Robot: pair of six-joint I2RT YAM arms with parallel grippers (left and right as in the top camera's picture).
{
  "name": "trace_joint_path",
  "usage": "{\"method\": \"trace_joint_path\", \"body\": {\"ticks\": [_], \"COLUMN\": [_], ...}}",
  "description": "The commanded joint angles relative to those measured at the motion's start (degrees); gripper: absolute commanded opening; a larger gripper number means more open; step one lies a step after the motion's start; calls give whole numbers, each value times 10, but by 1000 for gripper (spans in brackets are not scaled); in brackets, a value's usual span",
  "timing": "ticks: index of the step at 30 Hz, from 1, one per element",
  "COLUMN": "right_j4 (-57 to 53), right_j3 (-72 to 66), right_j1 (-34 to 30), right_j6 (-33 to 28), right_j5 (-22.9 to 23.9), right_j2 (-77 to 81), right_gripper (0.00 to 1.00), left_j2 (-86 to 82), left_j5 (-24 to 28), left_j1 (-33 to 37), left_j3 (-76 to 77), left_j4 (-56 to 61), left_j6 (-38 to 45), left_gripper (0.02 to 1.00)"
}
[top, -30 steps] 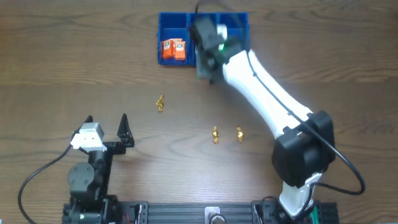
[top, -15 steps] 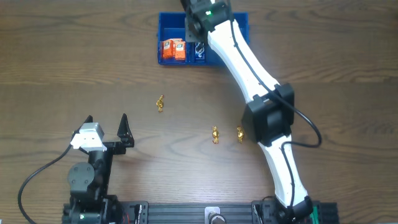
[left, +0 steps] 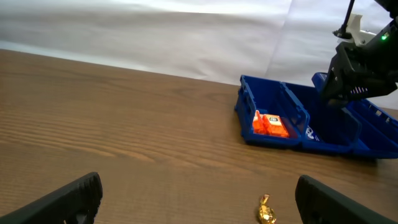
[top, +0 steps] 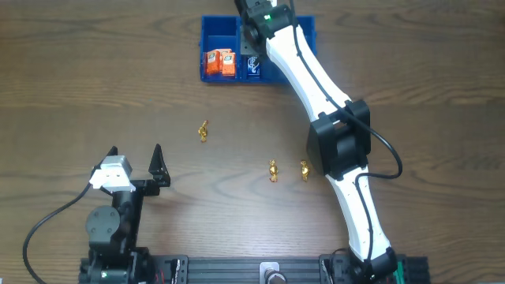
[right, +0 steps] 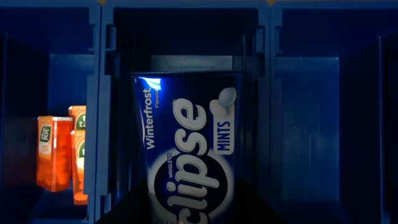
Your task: Sort Candies Into Trays
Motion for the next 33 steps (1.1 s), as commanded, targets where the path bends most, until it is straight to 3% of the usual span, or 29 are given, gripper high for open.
{"method": "trace_joint_path", "body": {"ticks": [1, 4, 8, 14, 18, 22, 33], "right_j4": [0, 3, 9, -1, -39, -84, -42], "right_j3": [11, 11, 11, 11, 11, -4, -152], "right_j1": [0, 6, 14, 51, 108, 146, 213], "right_j6": [19, 19, 19, 16, 16, 22, 95], "right_j5": [3, 3, 1, 1, -2, -55, -81], "right_j2": [2, 2, 1, -22, -43, -43, -43], "right_gripper": [432, 658, 750, 772, 774, 779, 750], "left_j2": [-3, -3, -3, -3, -3, -3, -3], "left_j5": [6, 6, 6, 6, 6, 6, 6], "left_j1": [2, 2, 2, 2, 2, 2, 2], "left_j3": [-9, -9, -9, -9, -9, -9, -9], "left_j4": [-24, -24, -24, -24, -24, -24, -24], "left_j6": [3, 3, 3, 3, 4, 3, 4], "left_gripper": [998, 998, 998, 998, 998, 998, 998]}}
